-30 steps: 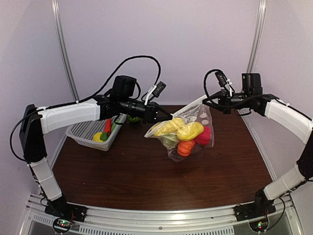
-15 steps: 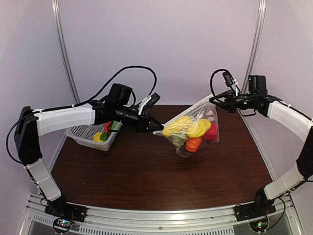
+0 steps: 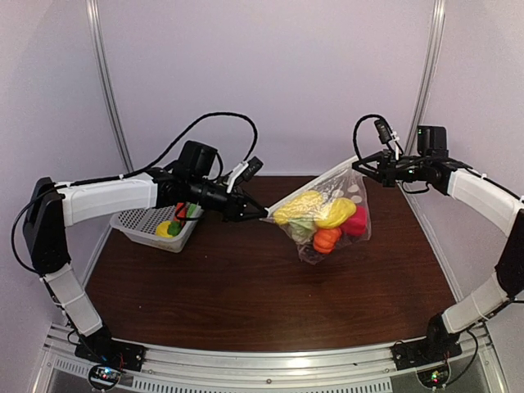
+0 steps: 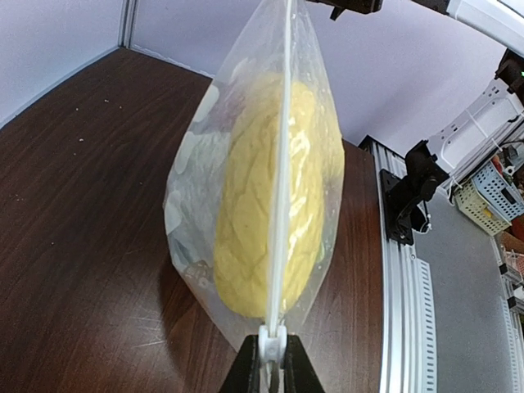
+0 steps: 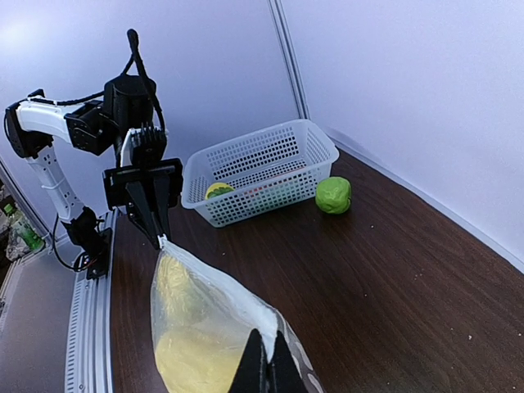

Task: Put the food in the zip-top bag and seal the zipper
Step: Zip the zipper of the food storage bag, then place the zipper food storage bag at the center of the board.

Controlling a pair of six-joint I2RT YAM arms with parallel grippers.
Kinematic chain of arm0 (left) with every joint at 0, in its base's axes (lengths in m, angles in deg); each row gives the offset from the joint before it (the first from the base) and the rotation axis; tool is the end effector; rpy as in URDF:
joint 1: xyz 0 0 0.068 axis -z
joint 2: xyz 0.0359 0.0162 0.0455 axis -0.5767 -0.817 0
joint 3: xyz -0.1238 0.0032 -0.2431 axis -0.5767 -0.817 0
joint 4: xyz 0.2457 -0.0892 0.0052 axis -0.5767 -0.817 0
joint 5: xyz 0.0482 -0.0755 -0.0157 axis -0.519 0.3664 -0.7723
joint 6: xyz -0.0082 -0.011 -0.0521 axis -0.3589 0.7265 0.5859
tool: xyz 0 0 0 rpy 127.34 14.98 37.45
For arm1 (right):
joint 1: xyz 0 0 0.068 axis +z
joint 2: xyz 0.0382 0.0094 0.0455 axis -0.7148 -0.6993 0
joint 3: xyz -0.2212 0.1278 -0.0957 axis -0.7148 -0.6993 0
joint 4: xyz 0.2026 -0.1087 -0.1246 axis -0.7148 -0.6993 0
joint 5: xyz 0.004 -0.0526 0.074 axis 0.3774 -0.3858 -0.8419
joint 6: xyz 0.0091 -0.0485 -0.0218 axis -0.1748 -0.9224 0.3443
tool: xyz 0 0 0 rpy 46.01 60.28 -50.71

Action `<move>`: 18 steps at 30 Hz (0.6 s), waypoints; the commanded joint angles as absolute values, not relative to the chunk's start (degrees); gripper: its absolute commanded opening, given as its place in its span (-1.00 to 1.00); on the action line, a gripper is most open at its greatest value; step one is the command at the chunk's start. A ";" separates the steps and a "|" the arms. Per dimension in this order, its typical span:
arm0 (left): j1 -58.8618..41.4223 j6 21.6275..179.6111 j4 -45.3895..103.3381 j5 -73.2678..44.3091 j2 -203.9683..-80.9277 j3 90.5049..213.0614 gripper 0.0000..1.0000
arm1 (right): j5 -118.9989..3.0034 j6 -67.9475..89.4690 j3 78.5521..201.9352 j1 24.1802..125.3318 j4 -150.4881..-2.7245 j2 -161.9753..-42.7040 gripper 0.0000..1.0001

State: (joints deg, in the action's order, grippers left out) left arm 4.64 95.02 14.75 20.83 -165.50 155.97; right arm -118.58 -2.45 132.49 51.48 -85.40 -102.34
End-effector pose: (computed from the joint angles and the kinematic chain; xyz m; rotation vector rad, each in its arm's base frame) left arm 0.2845 -0.2693 0.2820 1.0907 1.9773 -1.2685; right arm 0.3068 0.0648 0.3433 -0.9418 1.6028 1.1421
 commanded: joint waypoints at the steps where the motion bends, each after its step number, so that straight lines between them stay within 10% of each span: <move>1: 3.54 95.07 12.22 21.69 -165.18 155.65 -0.98 | -116.12 -1.37 133.02 49.48 -79.88 -103.63 -1.00; 10: 5.92 96.16 11.90 27.26 -169.39 165.58 -0.68 | -120.24 -15.92 139.88 49.74 -100.88 -103.10 -0.30; 15: 7.67 96.02 12.42 24.37 -162.44 159.87 -0.07 | -113.05 -21.12 136.17 49.39 -109.75 -92.95 0.27; 18: 7.58 95.71 13.11 17.33 -157.61 157.17 0.94 | -107.55 -13.94 133.50 48.86 -106.00 -89.81 0.42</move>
State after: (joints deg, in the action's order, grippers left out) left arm 7.72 95.89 11.23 23.67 -164.97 159.73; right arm -115.22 -17.09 136.66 49.60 -104.65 -93.64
